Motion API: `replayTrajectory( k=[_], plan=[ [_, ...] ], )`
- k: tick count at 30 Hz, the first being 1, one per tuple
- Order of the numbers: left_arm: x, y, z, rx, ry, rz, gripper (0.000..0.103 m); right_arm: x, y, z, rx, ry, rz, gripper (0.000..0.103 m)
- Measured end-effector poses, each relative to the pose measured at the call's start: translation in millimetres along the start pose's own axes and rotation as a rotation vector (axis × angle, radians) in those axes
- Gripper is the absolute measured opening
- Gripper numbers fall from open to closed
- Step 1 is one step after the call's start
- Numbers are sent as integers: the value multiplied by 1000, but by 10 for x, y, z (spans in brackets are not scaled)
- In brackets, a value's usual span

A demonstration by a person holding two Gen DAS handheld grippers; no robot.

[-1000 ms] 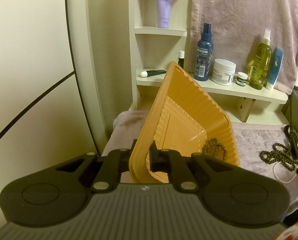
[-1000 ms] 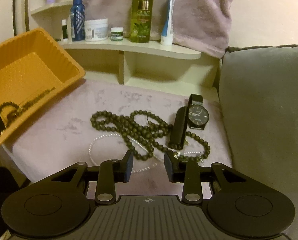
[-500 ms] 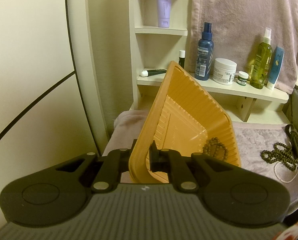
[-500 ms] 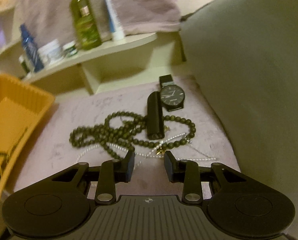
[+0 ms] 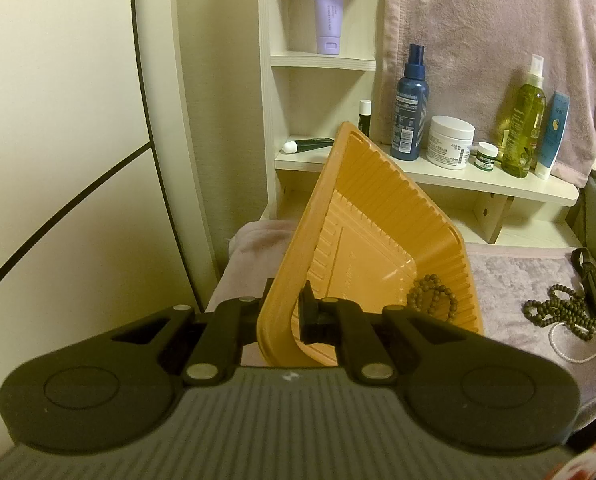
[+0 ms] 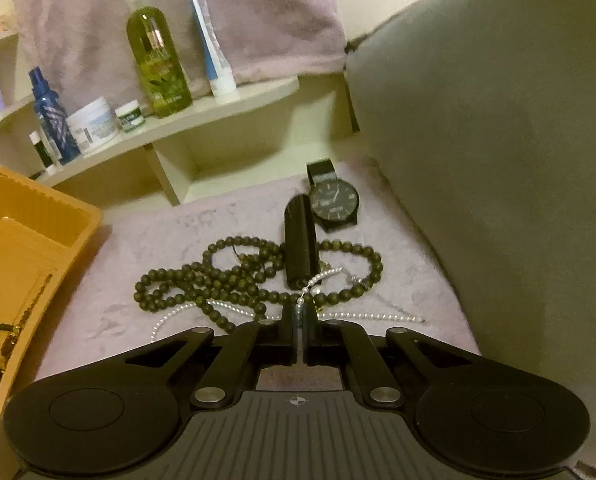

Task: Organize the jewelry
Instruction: 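Lift the pearl strand high with the right gripper toward the tray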

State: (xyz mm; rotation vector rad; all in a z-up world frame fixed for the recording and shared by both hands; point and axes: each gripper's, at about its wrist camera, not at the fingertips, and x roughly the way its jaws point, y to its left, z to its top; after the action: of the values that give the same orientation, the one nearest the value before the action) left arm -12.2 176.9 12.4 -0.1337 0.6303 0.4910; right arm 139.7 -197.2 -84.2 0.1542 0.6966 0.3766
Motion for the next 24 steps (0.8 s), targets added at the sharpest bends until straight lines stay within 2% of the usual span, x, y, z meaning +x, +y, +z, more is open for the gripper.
replayTrajectory(
  k=[12,24],
  plan=[
    [3,-14,10,0,0,-1,8,-531,52,377,-57,-152,39,2],
    [-3,-19,15,-1,0,-2,8,-914,356,805,-160,-277,128,2]
  ],
)
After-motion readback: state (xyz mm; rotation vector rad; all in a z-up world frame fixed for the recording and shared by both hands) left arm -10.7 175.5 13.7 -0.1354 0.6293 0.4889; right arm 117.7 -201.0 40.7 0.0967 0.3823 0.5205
